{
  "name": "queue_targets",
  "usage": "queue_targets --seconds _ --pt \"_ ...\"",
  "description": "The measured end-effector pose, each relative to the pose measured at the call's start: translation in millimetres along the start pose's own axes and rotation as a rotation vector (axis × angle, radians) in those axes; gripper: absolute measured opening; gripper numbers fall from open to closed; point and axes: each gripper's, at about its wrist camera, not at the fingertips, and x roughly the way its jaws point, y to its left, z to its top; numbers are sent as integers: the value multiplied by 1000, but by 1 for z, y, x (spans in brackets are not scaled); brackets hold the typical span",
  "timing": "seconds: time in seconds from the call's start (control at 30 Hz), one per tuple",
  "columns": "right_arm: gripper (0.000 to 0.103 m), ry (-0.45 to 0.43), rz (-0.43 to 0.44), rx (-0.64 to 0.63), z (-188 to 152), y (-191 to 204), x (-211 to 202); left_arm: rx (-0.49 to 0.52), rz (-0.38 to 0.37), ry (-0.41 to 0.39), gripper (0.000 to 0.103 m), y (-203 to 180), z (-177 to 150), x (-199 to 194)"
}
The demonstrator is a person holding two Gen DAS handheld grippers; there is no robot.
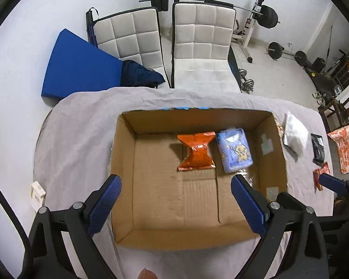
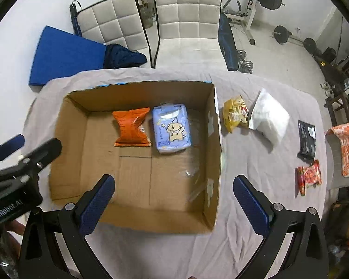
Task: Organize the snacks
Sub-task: 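Grasp the white zip bag with the left tool while the right grasps the red floral bag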
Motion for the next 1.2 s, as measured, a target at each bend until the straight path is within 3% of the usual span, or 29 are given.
queue_targets --seconds 0.4,0.6,0.77,1.0,1.2 --pt "103 -27 77 -12 -41 -3 -44 -58 -12 -17 97 -13 -31 -52" --pt "103 -26 101 32 -41 -48 -58 -40 -30 -39 97 -52 -25 -69" --pt "103 -22 34 145 -34 -143 -55 -2 -84 -8 97 -112 -9 -57" --pt "103 19 -79 315 -20 -303 -26 19 -199 138 97 -228 20 7" --pt "103 174 -100 448 -19 -428 44 16 -174 259 97 -306 27 76"
